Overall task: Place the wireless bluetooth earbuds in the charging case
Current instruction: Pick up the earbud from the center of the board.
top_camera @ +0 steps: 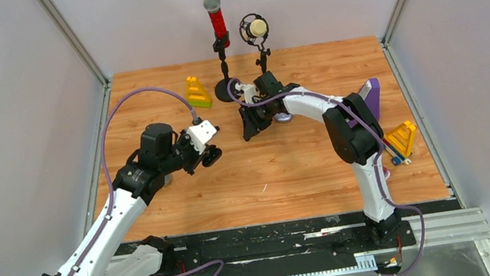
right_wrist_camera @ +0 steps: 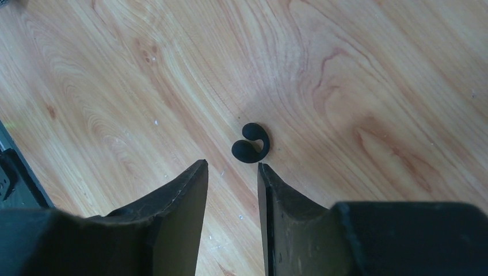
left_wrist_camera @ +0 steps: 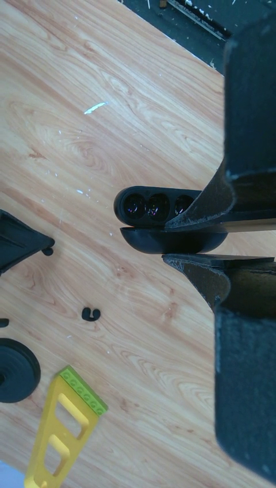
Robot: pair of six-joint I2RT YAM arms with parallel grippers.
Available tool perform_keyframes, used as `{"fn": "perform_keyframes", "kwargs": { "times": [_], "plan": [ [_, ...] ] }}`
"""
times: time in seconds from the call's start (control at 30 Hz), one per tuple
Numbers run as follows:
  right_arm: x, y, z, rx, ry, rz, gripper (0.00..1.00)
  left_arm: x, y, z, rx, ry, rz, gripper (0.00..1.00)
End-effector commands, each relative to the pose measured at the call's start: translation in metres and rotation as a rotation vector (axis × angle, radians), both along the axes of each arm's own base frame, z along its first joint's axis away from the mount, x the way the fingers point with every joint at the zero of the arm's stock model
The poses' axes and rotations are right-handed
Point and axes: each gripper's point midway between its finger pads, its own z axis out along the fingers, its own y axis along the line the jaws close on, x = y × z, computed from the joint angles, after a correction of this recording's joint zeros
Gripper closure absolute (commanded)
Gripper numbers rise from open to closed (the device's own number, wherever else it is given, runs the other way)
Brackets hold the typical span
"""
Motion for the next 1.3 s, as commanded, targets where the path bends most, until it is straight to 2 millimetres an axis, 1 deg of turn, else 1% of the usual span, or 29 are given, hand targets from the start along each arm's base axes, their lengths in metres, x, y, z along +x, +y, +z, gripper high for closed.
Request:
{"fn": "perform_keyframes", "kwargs": {
  "times": [0.0,0.23,0.43,0.6,0.67,0.77,1.03,1.13,1.27],
  "plan": [
    [0.006,0.005,-0.003,-0.013,0.003,-0.010,0.62,0.002,-0.005,0.011,-0.042,-0.043,-0.020,0.80],
    [-0.001,0.003,-0.012,-0.039,0.026,0.004,0.62,0.002,-0.005,0.011,-0.046,-0.044,-0.022,0.80],
    [-0.005,0.006,-0.018,-0.042,0.045,0.015,0.63,0.001,-0.006,0.010,-0.048,-0.044,-0.029,0.79],
    [0.003,0.004,-0.004,-0.041,0.008,-0.005,0.64,0.000,-0.006,0.009,-0.048,-0.046,-0.030,0.79],
    [0.012,0.000,0.002,-0.062,-0.032,-0.029,0.64,0.000,-0.006,0.009,-0.048,-0.046,-0.031,0.79],
    [0.021,-0.004,0.005,-0.085,-0.068,-0.046,0.64,0.000,-0.006,0.009,-0.050,-0.047,-0.032,0.79],
    [0.041,-0.016,-0.018,-0.184,-0.106,-0.097,0.68,0.000,-0.007,0.009,-0.052,-0.047,-0.033,0.79],
    [0.043,-0.014,-0.022,-0.192,-0.103,-0.099,0.69,-0.001,-0.007,0.010,-0.053,-0.046,-0.035,0.79],
    [0.038,-0.011,-0.027,-0.196,-0.089,-0.082,0.70,-0.001,-0.007,0.010,-0.054,-0.047,-0.034,0.79]
  ]
}}
